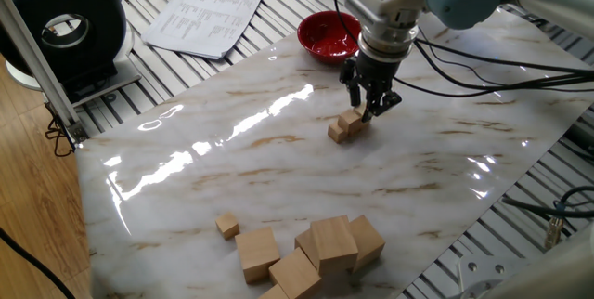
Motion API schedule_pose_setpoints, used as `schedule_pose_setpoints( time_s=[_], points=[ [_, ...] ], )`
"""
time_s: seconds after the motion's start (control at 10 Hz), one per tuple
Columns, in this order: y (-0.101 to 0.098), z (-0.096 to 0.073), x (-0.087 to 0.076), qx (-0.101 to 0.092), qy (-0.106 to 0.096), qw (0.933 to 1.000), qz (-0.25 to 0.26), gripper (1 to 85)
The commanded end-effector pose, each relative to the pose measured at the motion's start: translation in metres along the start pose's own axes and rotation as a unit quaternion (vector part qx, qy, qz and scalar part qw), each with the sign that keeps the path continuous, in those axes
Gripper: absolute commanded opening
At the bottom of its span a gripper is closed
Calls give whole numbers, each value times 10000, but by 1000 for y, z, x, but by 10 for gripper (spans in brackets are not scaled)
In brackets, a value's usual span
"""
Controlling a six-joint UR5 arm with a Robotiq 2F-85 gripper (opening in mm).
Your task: Stack the blocks into a pyramid shape
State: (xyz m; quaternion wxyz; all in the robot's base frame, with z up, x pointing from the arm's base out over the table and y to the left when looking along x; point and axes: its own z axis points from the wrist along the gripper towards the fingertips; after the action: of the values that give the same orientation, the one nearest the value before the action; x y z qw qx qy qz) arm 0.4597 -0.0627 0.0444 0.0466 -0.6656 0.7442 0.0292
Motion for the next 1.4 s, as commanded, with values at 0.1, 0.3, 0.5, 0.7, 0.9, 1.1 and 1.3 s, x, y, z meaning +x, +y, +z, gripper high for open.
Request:
schedule_pose_setpoints(
  time_s=[0.1,0.3,0.5,0.7,0.9,1.1,1.3],
  points=[
    [-2,-1,-6,17,-83,10000,48,383],
    [-2,0,-7,25,-84,9999,56,383],
    [-2,1,-9,24,-91,9999,64,383],
    [-2,1,-10,31,-100,9999,64,383],
    [-3,1,-10,31,-92,9999,56,383],
    [-4,1,-10,55,-94,9999,10,397],
    [-6,1,-9,95,-88,9998,-128,460]
  ],
)
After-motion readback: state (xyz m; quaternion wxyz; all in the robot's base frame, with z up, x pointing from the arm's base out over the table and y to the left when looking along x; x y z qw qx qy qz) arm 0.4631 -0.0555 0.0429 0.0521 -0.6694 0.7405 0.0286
